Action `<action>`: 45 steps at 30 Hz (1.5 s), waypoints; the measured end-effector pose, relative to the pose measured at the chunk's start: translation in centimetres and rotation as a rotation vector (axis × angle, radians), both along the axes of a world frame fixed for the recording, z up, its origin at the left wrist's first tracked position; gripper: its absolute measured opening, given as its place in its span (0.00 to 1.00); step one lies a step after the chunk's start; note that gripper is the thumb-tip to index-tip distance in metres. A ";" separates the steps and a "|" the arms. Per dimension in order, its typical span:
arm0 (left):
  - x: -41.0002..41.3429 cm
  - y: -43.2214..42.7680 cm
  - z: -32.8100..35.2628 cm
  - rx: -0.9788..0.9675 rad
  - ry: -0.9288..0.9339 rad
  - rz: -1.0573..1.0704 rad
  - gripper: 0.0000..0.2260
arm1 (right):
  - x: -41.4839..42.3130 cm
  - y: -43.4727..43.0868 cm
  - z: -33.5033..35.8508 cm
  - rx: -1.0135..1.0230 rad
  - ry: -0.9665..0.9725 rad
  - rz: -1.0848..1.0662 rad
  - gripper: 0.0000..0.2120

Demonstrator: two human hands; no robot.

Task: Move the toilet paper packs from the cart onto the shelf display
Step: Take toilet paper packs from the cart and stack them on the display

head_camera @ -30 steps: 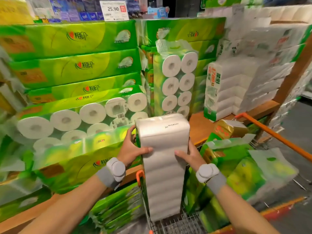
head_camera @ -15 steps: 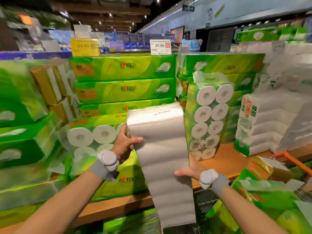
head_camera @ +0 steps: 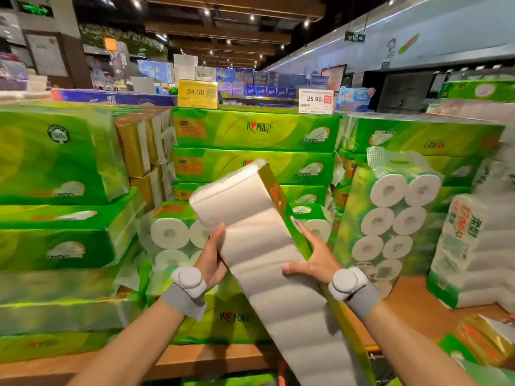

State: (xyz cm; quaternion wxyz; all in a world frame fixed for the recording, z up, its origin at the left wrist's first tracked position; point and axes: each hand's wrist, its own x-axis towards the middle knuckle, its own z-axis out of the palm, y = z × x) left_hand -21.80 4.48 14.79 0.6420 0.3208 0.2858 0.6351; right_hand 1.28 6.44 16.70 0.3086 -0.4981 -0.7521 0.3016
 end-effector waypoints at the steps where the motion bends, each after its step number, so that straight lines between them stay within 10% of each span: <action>1: 0.0 -0.1 -0.5 -0.042 -0.027 -0.019 0.43 | -0.8 0.5 0.6 0.025 -0.043 -0.001 0.61; 7: 1.2 0.1 -5.5 -0.302 -0.254 -0.342 0.43 | -5.3 2.3 5.5 0.179 -0.454 0.000 0.52; 12: 3.5 1.2 -4.9 -0.285 -0.484 -0.213 0.42 | -9.1 2.6 8.7 0.332 -0.693 0.026 0.48; 22: 0.7 4.8 -1.0 -0.054 -0.638 -0.018 0.33 | -16.9 6.7 11.8 0.447 -0.830 0.057 0.46; 45: -1.5 10.7 0.0 -0.275 -0.689 0.216 0.32 | -18.4 10.7 8.4 0.649 -0.803 -0.021 0.39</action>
